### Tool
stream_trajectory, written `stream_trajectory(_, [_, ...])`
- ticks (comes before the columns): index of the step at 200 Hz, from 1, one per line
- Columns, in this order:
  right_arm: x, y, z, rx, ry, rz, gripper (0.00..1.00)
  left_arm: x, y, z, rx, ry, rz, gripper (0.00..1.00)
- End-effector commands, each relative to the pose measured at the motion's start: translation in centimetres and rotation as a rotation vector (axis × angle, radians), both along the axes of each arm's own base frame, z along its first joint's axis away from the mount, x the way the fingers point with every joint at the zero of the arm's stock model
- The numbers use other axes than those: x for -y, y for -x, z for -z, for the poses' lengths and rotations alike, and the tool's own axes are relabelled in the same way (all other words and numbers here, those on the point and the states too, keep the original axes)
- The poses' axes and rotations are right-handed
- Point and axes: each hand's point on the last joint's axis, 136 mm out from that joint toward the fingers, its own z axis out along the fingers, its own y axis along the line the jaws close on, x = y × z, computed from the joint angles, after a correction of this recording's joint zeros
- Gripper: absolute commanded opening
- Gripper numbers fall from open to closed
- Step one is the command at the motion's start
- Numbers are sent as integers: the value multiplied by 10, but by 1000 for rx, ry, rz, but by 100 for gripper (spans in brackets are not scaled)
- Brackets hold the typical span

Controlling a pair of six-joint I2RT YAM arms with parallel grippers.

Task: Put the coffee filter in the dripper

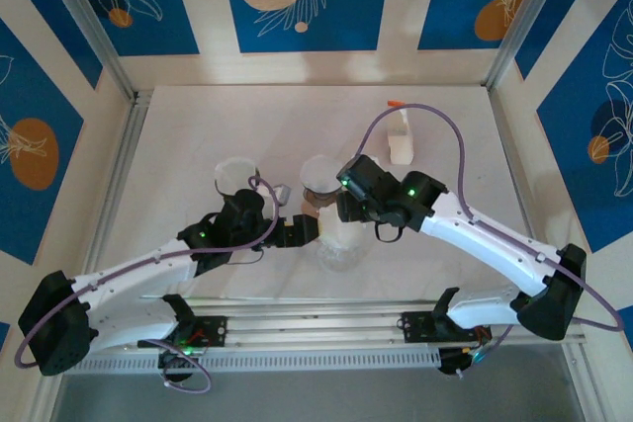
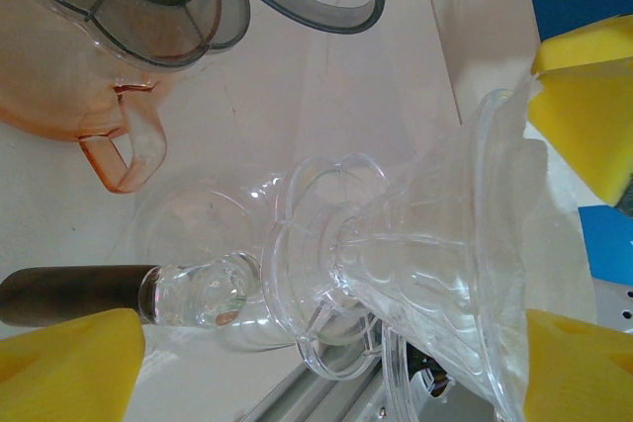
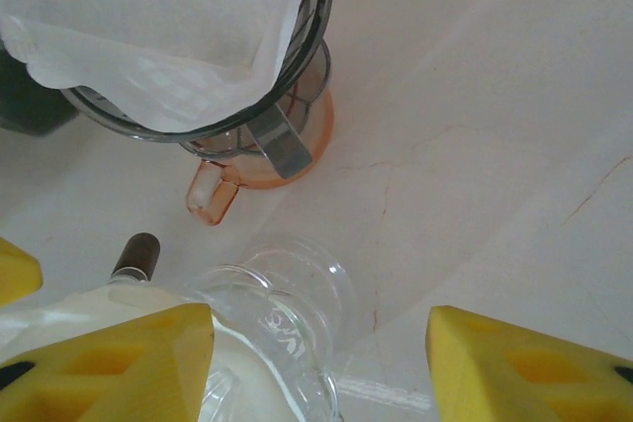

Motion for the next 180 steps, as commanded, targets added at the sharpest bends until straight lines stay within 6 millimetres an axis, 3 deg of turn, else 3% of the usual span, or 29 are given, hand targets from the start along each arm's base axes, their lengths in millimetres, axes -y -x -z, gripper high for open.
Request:
stream_trajectory(1, [5, 0, 10, -17, 27, 27, 59, -4, -1, 7, -6, -16, -12, 93])
stream_trajectory(56, [8, 0, 9, -17, 31, 50, 60, -4, -1, 9, -9, -18, -12, 93])
stream_trajectory(89, [3, 6, -11, 39, -14, 32, 66, -4, -1, 9, -8, -20, -15, 93])
stream_trajectory(133, [18, 11, -40, 156, -118, 83, 66, -3, -2, 7, -5, -16, -15, 93])
stream_trajectory(180, [37, 17, -41, 165, -129, 136, 66, -3, -4, -5, 16, 2, -21, 100])
